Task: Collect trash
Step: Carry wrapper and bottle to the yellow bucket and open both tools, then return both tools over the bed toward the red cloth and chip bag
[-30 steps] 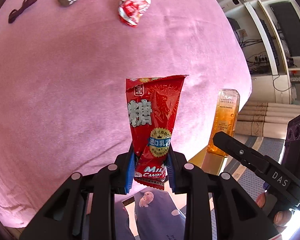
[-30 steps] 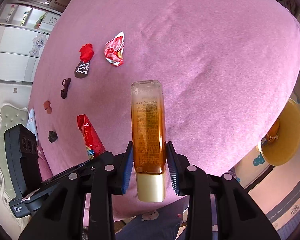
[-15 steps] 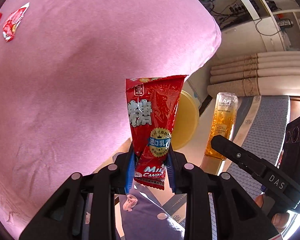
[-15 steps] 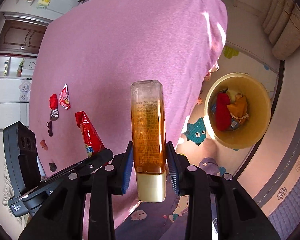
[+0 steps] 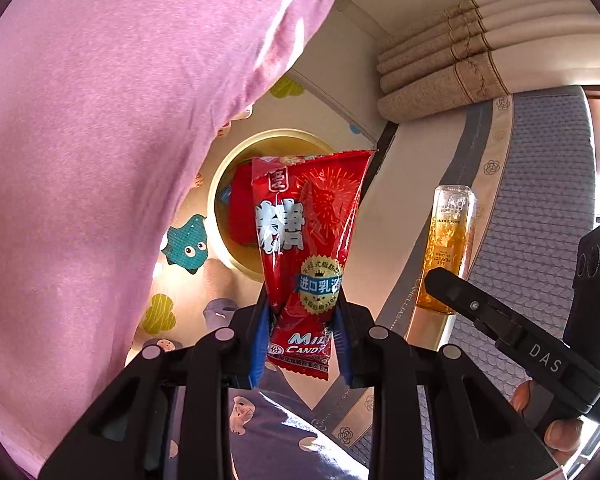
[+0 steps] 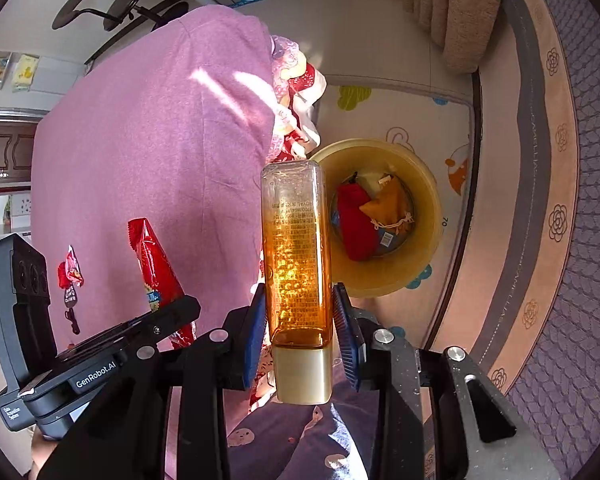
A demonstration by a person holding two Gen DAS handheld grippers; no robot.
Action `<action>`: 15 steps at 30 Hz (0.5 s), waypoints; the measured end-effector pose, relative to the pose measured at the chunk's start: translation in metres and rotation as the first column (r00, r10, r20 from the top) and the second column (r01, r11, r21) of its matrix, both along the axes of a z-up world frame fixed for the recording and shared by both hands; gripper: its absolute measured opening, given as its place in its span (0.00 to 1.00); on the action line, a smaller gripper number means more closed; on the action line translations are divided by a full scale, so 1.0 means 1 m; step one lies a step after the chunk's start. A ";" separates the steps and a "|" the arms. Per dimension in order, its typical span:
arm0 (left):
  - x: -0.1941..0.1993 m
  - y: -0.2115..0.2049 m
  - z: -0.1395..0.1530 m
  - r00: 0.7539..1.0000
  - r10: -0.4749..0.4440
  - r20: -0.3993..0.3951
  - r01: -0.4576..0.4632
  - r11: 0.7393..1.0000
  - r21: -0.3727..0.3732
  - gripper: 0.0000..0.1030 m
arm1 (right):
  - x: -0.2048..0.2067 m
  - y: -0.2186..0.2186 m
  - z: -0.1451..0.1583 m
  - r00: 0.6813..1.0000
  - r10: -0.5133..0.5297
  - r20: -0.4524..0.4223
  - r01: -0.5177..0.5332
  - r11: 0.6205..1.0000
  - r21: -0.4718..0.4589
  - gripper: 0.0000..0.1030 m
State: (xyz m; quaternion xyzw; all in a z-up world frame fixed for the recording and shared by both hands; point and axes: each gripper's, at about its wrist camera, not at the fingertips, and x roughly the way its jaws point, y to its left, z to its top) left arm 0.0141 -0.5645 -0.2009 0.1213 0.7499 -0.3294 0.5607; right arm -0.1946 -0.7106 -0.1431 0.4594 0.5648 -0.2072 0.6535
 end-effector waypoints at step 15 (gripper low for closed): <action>-0.025 -0.016 -0.018 0.997 -0.075 0.028 0.071 0.991 0.113 0.64 | -0.019 -0.019 -0.011 0.995 -0.097 -0.010 0.098 0.994 0.044 0.45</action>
